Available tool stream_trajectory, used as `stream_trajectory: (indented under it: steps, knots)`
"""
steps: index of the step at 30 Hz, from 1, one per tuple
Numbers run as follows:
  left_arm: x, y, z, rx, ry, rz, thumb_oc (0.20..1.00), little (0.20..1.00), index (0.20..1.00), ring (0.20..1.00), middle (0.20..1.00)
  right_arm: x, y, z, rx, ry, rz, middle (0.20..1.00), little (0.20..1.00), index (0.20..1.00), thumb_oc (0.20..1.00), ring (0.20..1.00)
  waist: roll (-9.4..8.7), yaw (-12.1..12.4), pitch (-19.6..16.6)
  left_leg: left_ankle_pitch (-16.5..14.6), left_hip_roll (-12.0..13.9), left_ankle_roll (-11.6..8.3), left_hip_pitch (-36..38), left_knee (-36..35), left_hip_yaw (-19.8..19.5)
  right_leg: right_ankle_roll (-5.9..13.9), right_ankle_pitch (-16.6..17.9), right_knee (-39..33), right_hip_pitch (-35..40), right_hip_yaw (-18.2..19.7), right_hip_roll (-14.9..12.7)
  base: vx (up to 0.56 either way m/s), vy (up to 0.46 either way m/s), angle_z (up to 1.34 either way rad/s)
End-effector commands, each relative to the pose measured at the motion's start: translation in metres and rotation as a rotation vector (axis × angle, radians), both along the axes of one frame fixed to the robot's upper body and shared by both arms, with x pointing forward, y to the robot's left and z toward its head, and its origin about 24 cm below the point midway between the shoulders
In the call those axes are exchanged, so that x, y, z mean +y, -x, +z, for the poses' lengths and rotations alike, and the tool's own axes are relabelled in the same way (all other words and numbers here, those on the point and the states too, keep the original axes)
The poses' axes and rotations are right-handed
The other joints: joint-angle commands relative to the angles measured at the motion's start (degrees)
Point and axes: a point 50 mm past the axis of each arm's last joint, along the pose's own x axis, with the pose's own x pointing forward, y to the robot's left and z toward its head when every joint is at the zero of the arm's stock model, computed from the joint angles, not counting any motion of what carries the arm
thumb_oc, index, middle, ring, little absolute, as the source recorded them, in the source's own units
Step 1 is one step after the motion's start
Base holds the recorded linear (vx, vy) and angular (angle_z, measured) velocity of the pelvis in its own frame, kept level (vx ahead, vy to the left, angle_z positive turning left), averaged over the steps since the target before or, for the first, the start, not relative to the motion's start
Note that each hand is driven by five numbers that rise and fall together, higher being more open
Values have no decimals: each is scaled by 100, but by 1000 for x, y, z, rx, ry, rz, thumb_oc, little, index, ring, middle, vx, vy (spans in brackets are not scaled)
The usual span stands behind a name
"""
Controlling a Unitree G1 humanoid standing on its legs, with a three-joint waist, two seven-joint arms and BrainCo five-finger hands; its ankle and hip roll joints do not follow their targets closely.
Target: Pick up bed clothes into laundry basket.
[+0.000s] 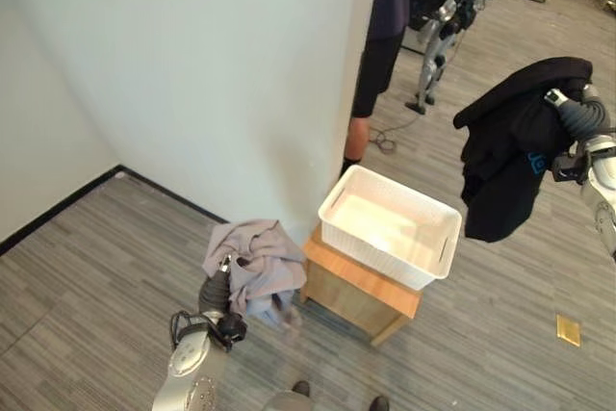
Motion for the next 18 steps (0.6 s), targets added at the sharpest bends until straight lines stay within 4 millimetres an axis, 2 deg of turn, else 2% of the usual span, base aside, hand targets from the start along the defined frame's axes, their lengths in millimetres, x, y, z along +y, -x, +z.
stream_trajectory:
  steps: [1, 4, 6, 9, 10, 18]
  knots:
    - [-7, -17, 33, -171, 2, -72, 200, 200, 200, 200, 200, -1, -8, 56, -128, 78, -32, 200, 200, 200, 200, 200, 151, 71, -39, 72, 162, -222, -338, -61, -140, 188, -733, 165, 545, -288, 19, 0, 0, 0]
    - [-9, -18, 33, -165, 5, -80, 200, 200, 200, 200, 200, 3, -17, 48, -88, 45, -63, 200, 200, 200, 200, 200, 152, 141, 43, 106, 147, -220, -439, -61, -199, 194, -713, 154, 482, -329, 16, -19, 10, 2]
    - [-10, -18, 34, -168, 7, -82, 200, 200, 200, 200, 200, 7, -22, 33, -39, 27, -68, 200, 200, 200, 200, 200, 158, 205, 137, 139, 137, -213, -533, -61, -253, 191, -713, 159, 430, -357, 17, -43, 14, 0]
    - [-10, -19, 35, -172, 7, -82, 200, 200, 200, 200, 200, 9, -23, 28, -26, 21, -65, 200, 200, 200, 200, 200, 159, 219, 167, 151, 132, -213, -572, -61, -274, 191, -711, 161, 398, -373, 14, -44, 15, 6]
    - [-9, -19, 37, -178, 6, -74, 200, 200, 200, 200, 200, 18, -26, 23, -16, 17, -40, 200, 200, 200, 200, 200, 162, 258, 267, 184, 118, -210, -679, -61, -309, 191, -703, 188, 292, -394, 11, -90, 11, 11]
    - [-9, -26, 45, -214, 13, -54, 200, 200, 200, 200, 200, 37, -29, -6, 47, -6, 10, 200, 200, 200, 200, 200, 116, 383, 719, 311, 89, -225, -1095, -22, -461, 156, -657, 211, -31, -490, 52, -79, 6, 10]
